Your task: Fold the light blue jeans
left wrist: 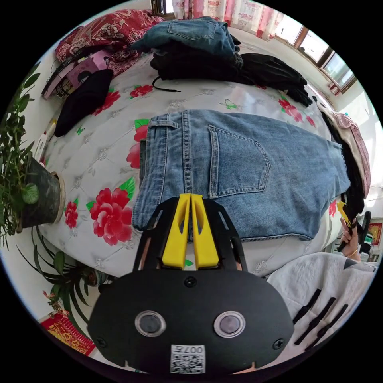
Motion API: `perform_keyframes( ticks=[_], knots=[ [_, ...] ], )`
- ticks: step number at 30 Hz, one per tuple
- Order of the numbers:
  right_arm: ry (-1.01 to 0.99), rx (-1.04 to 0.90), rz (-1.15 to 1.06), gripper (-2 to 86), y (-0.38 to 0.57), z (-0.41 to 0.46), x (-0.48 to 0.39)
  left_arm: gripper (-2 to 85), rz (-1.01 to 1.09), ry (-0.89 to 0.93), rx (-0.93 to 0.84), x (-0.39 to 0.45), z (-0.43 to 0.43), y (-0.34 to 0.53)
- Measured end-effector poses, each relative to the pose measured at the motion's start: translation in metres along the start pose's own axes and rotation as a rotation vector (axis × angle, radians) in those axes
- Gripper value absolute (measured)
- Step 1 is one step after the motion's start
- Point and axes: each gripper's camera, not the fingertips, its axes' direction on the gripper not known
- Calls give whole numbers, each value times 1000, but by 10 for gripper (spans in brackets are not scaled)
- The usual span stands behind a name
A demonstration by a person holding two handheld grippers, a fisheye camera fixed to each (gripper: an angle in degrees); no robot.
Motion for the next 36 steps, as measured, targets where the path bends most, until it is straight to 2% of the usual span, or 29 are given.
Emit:
perform_keyframes(
  ticks=[4, 6, 10, 12, 15, 18, 20, 22, 25, 27, 32, 36],
  knots=[
    [62, 286, 294, 47, -29, -59, 65, -10, -23, 9, -40, 18, 14, -5],
    [129, 380, 393, 47, -48, -81, 87, -10, 34, -90, -80, 47, 22, -16],
    [207, 400, 445, 28, -73, -89, 104, -10, 101, -206, -111, 80, 24, -21],
    [273, 322, 452, 10, -84, -86, 109, -10, 90, -214, -92, 87, 22, -19],
    [156, 410, 341, 3, -77, -116, 108, -10, 77, -186, -75, 87, 18, -17],
    [197, 376, 289, 2, -65, -128, 109, -10, 51, -149, -83, 83, 15, -21],
    [189, 313, 365, 5, -58, -123, 127, -10, 26, -134, -83, 81, 13, -22],
    [81, 338, 445, 11, -48, -126, 145, -10, -1, -123, -74, 78, 10, -22],
    [-35, 437, 509, 19, -34, -138, 151, -9, -131, -46, -19, 62, -3, -12],
    [-30, 453, 526, 25, -27, -139, 146, -9, -214, 123, 50, 45, -19, 3],
    [64, 648, 566, 42, -15, -158, 137, 1, -382, 328, 157, 0, -46, 39],
    [-28, 539, 541, 43, -46, -140, 145, 40, -519, 380, 180, -42, -51, 67]
  ],
)
